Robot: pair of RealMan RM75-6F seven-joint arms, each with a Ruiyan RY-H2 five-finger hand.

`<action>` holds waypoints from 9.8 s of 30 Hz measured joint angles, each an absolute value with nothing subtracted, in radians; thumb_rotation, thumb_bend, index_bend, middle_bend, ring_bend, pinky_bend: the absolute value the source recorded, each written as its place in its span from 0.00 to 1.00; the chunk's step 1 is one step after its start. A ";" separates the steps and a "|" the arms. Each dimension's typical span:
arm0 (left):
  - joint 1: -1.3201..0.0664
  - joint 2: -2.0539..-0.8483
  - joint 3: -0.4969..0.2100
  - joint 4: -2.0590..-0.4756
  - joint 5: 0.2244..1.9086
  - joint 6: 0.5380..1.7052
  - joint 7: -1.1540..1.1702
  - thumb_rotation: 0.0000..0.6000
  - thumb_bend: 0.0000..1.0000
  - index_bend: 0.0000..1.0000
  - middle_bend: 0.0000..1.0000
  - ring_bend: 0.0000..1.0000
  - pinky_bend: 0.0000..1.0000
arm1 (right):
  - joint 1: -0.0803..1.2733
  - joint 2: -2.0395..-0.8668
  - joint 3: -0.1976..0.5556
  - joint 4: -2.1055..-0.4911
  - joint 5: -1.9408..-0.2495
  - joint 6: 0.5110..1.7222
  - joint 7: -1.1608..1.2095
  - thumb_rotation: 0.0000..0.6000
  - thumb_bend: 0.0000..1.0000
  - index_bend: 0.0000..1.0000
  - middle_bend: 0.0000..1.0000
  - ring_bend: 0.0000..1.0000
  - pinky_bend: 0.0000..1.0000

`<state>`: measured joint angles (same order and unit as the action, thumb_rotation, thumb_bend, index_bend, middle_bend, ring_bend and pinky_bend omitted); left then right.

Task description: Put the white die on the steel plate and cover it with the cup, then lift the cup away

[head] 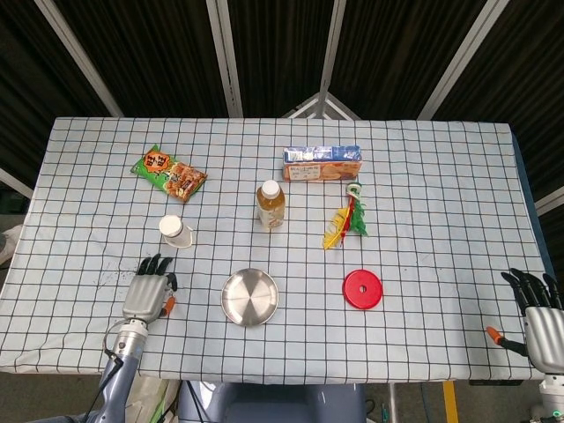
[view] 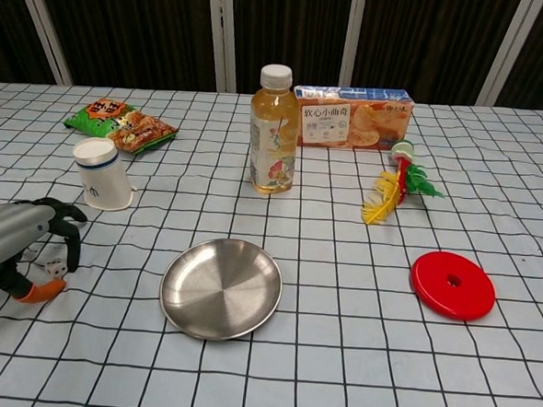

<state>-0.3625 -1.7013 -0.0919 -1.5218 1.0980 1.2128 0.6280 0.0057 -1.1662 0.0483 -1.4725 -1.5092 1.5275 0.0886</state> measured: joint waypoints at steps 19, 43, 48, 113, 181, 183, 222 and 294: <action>-0.357 -1.664 -0.078 -1.564 1.114 1.242 0.624 1.00 0.42 0.40 0.08 0.00 0.06 | -0.001 -1.156 0.048 -1.488 -1.500 1.528 0.085 1.00 0.06 0.17 0.14 0.13 0.00; -0.362 -1.657 -0.070 -1.571 1.097 1.250 0.646 1.00 0.41 0.43 0.07 0.00 0.05 | -0.001 -1.160 0.051 -1.485 -1.492 1.521 0.083 1.00 0.06 0.17 0.14 0.13 0.00; -0.363 -1.645 -0.071 -1.578 1.086 1.256 0.664 1.00 0.41 0.43 0.07 0.00 0.05 | 0.000 -1.161 0.050 -1.484 -1.493 1.518 0.085 1.00 0.06 0.17 0.14 0.13 0.00; -0.370 -1.647 -0.069 -1.556 1.120 1.263 0.589 1.00 0.46 0.57 0.13 0.00 0.05 | -0.001 -1.164 0.050 -1.481 -1.483 1.504 0.086 1.00 0.06 0.17 0.14 0.13 0.00; -0.665 -1.800 -0.157 -1.580 0.959 0.976 0.685 1.00 0.14 0.05 0.00 0.00 0.05 | -0.012 -1.141 0.062 -1.493 -1.473 1.522 0.128 1.00 0.06 0.17 0.14 0.13 0.00; -0.663 -1.776 -0.157 -1.608 0.964 0.976 0.678 1.00 0.14 0.07 0.01 0.00 0.05 | -0.013 -1.140 0.063 -1.493 -1.473 1.524 0.130 1.00 0.06 0.17 0.14 0.13 0.00; -0.746 -1.445 -0.248 -1.558 0.767 1.014 0.800 1.00 0.24 0.15 0.12 0.07 0.14 | -0.019 -1.123 0.059 -1.538 -1.479 1.532 0.090 1.00 0.06 0.17 0.14 0.13 0.00; -0.835 -1.417 -0.214 -1.718 0.764 1.129 0.836 1.00 0.37 0.46 0.35 0.28 0.37 | -0.002 -1.128 0.054 -1.537 -1.468 1.487 0.096 1.00 0.06 0.17 0.14 0.13 0.00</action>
<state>-0.8348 -1.4175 -0.2143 -1.7176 0.7639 1.1285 0.8360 -0.0022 -1.1275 0.0538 -1.5375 -1.4676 1.4866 0.0955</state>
